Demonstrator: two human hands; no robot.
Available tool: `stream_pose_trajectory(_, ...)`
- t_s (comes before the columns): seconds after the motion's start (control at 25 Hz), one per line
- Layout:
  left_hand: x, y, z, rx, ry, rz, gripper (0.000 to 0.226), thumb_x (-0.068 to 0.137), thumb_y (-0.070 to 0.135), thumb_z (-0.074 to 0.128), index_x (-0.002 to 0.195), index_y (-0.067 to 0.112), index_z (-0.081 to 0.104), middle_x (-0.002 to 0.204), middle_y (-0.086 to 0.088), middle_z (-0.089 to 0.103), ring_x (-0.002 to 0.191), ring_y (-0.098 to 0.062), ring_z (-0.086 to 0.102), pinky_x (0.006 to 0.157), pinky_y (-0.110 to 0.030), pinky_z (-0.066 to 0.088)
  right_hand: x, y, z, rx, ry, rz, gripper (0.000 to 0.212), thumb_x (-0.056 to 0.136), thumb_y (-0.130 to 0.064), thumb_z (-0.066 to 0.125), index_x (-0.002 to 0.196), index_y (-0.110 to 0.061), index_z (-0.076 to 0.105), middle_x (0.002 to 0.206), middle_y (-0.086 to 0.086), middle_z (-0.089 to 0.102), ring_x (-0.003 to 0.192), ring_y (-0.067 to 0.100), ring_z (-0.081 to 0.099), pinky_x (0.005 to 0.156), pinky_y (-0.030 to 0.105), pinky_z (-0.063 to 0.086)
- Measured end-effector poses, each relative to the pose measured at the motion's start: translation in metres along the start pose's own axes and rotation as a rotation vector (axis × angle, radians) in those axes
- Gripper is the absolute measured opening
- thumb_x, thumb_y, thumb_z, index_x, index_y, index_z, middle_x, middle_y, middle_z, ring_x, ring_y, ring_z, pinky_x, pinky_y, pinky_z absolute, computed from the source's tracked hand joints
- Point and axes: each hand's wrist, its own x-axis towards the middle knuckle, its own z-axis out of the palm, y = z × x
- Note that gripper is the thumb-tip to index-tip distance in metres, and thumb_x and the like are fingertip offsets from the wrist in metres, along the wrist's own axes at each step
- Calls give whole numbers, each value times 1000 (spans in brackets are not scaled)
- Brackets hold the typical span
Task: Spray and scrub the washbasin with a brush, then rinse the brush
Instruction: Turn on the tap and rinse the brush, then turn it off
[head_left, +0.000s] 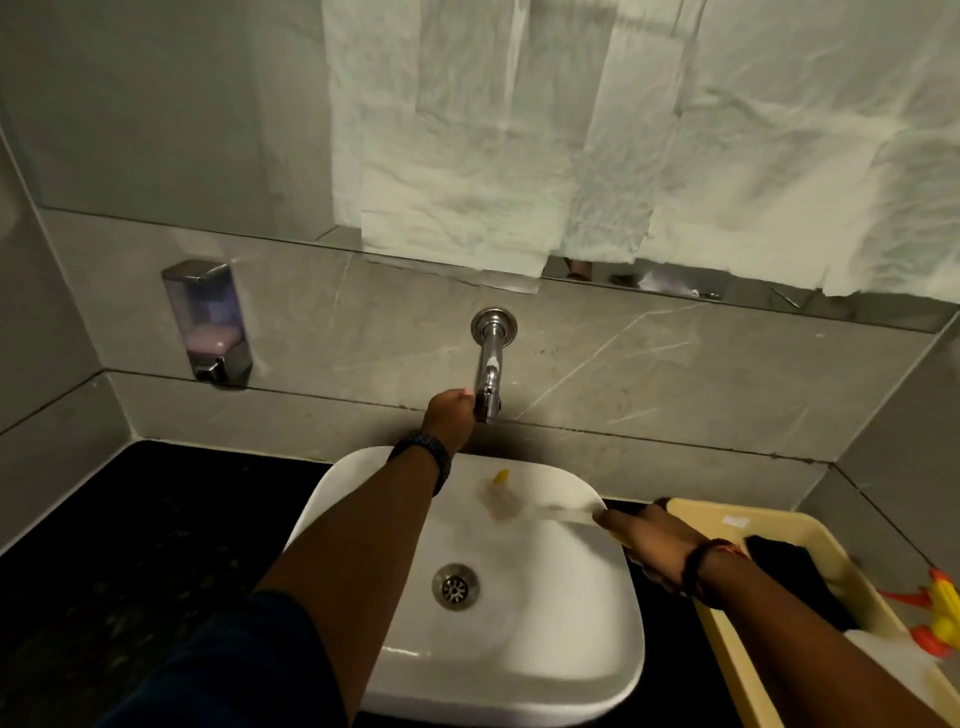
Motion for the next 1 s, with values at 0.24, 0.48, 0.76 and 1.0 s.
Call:
stream_pose_trajectory(0.24, 24, -25, 4, -248, -207, -131, 33, 99, 30, 38, 106, 16, 67, 91, 3, 63, 82, -11, 50, 70, -27, 35, 18, -1, 6, 79, -87, 151, 58, 83, -55, 52, 42, -18, 37, 39, 0, 31, 31, 15, 21, 38, 21, 16)
stream_pose_trajectory(0.48, 47, -31, 13, -472, -332, -164, 41, 100, 23, 35, 77, 20, 69, 63, 8, 72, 77, -12, 59, 81, -30, 42, 37, -3, 12, 103, -162, 198, 61, 78, -64, 51, 39, -19, 39, 41, 0, 29, 33, 14, 20, 37, 22, 17)
stream_pose_trajectory(0.76, 36, -15, -4, -194, -188, 53, 19, 80, 36, 69, 91, 20, 70, 86, -2, 72, 77, -14, 66, 70, -24, 53, 30, -13, 14, 112, -184, 210, 59, 78, -64, 49, 43, -18, 37, 40, -1, 28, 32, 13, 20, 36, 20, 16)
stream_pose_trajectory(1.0, 25, 3, -4, -18, -129, 11, 28, 77, 29, 75, 99, 14, 69, 83, -4, 72, 76, -18, 66, 74, -33, 56, 12, -31, -1, -530, 301, -184, 58, 79, -75, 35, 71, -22, 58, 84, 7, 68, 79, 27, 62, 64, 33, 41)
